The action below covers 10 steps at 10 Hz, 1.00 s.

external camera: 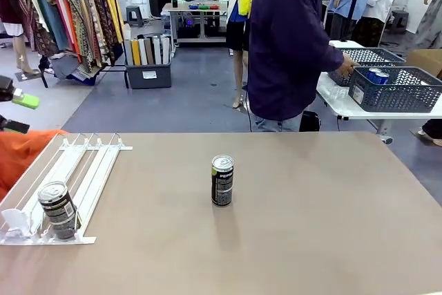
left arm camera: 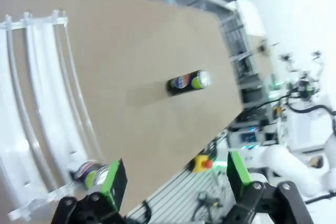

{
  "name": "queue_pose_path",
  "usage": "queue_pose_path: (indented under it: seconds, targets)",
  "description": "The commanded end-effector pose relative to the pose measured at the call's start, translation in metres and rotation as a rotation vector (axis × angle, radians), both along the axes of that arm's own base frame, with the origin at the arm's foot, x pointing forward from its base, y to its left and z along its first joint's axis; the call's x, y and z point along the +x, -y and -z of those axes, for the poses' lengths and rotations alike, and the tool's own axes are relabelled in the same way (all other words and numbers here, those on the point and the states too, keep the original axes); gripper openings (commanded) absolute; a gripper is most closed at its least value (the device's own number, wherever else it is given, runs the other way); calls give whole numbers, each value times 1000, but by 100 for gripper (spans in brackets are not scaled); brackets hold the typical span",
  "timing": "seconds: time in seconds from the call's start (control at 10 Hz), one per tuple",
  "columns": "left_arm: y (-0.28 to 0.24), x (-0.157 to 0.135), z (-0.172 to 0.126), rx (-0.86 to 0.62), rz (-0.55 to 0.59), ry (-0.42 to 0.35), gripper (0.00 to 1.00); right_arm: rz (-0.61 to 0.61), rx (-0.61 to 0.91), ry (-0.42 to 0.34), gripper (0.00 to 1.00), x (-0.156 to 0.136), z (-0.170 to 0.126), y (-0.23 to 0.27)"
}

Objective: Retrieve and store the cans from the dispenser.
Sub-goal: Pick up one can from the Automatic Can Dispenser and place it in the middle of the table.

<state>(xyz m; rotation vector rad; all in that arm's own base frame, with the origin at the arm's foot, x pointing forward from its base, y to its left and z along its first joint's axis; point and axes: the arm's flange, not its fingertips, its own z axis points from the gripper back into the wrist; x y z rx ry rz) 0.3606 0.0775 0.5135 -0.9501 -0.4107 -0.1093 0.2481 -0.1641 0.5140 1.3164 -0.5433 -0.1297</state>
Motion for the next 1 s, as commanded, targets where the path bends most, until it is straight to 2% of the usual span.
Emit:
queue_pose_path:
  seconds: [0.0, 0.1, 0.9]
  targets:
    - [16, 3, 19, -60, 59, -31, 100, 5, 20, 29, 100, 3, -4, -1]
    - [0, 0, 0, 0, 0, 0, 100, 5, 20, 29, 100, 3, -4, -1]
    - [0, 0, 0, 0, 0, 0, 100, 5, 20, 29, 100, 3, -4, -1]
